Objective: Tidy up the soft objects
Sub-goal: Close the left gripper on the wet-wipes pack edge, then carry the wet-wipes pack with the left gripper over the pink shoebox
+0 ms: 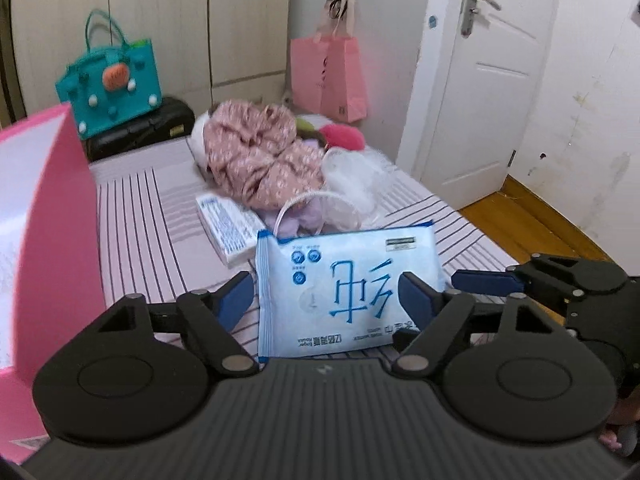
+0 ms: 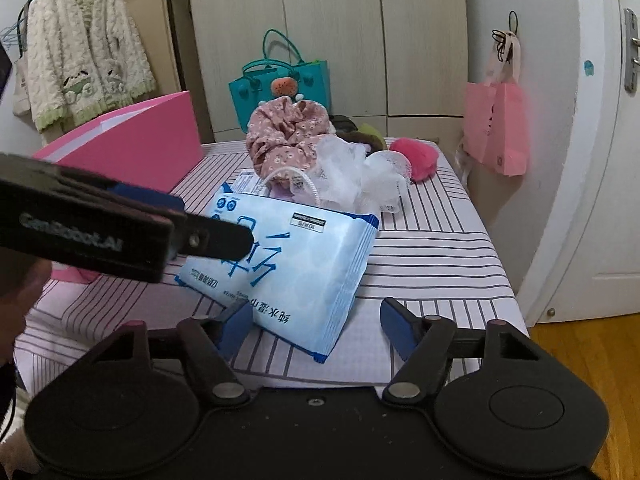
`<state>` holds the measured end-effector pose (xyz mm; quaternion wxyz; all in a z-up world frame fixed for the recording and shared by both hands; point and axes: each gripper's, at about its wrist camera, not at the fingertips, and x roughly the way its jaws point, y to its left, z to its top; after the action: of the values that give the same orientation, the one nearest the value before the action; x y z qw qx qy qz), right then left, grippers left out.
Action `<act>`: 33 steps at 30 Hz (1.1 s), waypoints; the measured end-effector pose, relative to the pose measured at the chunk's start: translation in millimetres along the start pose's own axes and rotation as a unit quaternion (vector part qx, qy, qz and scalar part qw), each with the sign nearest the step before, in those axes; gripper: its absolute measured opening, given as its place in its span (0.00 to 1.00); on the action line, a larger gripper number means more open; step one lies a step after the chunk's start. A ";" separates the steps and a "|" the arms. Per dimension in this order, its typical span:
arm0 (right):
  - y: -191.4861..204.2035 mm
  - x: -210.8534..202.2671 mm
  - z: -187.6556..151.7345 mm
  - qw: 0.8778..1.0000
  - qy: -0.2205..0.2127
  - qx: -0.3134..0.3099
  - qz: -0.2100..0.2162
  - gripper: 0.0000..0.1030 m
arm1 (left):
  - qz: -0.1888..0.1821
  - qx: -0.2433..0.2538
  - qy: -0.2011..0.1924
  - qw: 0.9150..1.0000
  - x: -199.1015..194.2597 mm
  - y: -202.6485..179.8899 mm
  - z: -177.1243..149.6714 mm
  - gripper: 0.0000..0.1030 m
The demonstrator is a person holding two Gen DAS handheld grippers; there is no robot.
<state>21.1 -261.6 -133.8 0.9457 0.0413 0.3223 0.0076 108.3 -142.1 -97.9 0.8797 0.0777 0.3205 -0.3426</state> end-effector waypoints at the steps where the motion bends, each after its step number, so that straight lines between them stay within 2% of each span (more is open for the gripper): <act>1: -0.3 0.5 -0.3 1.000 -0.002 0.000 0.001 0.68 | -0.003 -0.005 0.005 1.000 4.5 2.1 -0.4 0.75; 7: -0.6 1.6 2.4 1.000 -0.004 0.004 0.007 0.55 | -0.016 -0.059 0.049 0.997 26.5 21.5 -4.9 0.74; 10: -2.6 4.7 3.9 1.000 -0.002 0.015 0.014 0.50 | -0.040 -0.055 0.057 0.996 30.7 23.0 -10.3 0.63; 12: -3.9 6.4 4.9 1.000 -0.001 0.020 0.017 0.48 | -0.032 -0.043 0.053 0.997 29.8 20.1 -13.6 0.52; 13: -4.0 6.6 4.9 1.000 -0.001 0.023 0.019 0.47 | -0.033 -0.038 0.051 0.997 28.9 19.0 -14.8 0.51; 15: -4.3 6.3 5.7 0.999 0.001 0.033 0.031 0.38 | -0.053 -0.053 0.054 0.996 27.8 21.4 -15.2 0.48; 18: -0.9 4.7 8.0 0.999 0.004 0.026 0.029 0.35 | -0.052 -0.054 0.054 0.996 26.1 20.4 -13.0 0.43; 26: 7.1 -5.5 18.0 1.000 0.007 0.014 0.026 0.34 | -0.055 -0.068 0.063 0.994 13.3 20.2 -6.9 0.42; 33: 18.2 -18.4 23.8 0.999 0.037 -0.004 0.034 0.35 | -0.059 -0.075 0.087 0.992 -0.6 22.3 -5.1 0.42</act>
<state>21.2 -246.0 -102.4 0.9326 0.0483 0.3553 0.0423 119.9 -123.2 -103.3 0.8298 0.0219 0.4252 -0.3608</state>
